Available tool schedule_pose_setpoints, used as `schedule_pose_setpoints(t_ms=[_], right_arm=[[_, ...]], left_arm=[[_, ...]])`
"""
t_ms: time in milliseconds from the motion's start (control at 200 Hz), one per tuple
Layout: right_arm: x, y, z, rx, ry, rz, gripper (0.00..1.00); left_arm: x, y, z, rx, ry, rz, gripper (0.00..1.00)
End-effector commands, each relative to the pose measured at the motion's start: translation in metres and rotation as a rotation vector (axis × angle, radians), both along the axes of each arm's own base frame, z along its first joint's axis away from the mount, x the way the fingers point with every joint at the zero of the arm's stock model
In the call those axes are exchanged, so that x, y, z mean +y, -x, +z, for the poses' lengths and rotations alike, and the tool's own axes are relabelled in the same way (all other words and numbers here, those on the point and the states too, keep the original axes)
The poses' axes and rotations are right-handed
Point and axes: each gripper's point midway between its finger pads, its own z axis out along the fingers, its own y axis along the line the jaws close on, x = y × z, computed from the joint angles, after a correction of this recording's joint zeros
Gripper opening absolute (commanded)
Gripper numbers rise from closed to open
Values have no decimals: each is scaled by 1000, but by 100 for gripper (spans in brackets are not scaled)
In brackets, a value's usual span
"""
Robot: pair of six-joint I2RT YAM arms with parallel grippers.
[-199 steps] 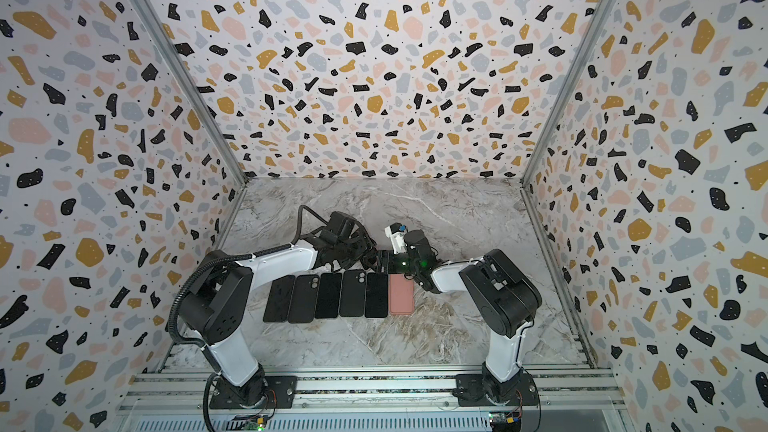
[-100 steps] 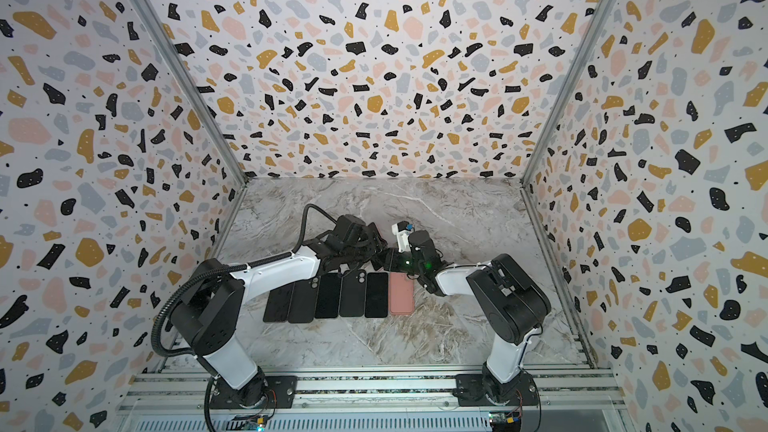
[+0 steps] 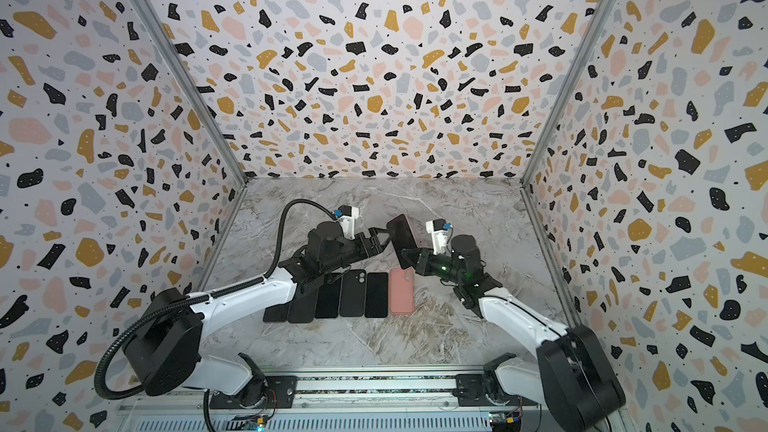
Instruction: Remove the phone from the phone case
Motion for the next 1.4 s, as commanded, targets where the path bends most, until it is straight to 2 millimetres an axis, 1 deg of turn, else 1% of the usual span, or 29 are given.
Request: schedule_pose_setpoints(t_ms=[0, 65, 140, 215, 245, 290, 420, 536, 581, 681, 776, 906, 1026, 1166, 1271, 1397], right_arm=[[-18, 29, 47, -122, -32, 83, 0], [-28, 42, 68, -176, -51, 113, 0], [-33, 55, 85, -211, -85, 153, 0], [-35, 62, 94, -236, -106, 170, 0], [-35, 64, 96, -247, -113, 173, 0], [-35, 67, 100, -264, -128, 179, 0], [-34, 78, 112, -305, -185, 214, 0], [-32, 84, 114, -315, -196, 242, 0], [-31, 86, 114, -316, -198, 251, 0], [-29, 90, 112, -319, -202, 264, 0], [-27, 91, 111, -323, -206, 275, 0], [-21, 92, 106, -316, -206, 295, 0], [-16, 94, 105, -324, -205, 313, 0], [-15, 93, 98, -313, -197, 314, 0], [-15, 91, 97, -312, -195, 310, 0], [-15, 90, 95, -316, -188, 310, 0]], left_arm=[[-11, 23, 74, -330, 151, -150, 100], [-13, 34, 92, -405, 196, -205, 100], [-18, 48, 109, -456, 259, -282, 99], [-21, 62, 122, -495, 323, -350, 100], [-21, 65, 123, -496, 337, -365, 99], [-21, 67, 123, -494, 340, -377, 100], [-27, 68, 106, -451, 302, -409, 100], [-31, 65, 94, -424, 251, -415, 99], [-31, 65, 95, -427, 248, -417, 100], [-31, 69, 104, -446, 270, -430, 100], [-39, 73, 101, -434, 253, -466, 97], [-45, 76, 100, -429, 253, -498, 88], [-49, 76, 100, -420, 248, -514, 76], [-51, 82, 109, -432, 280, -544, 60], [-54, 83, 106, -423, 270, -560, 46], [-53, 89, 109, -427, 299, -585, 37]])
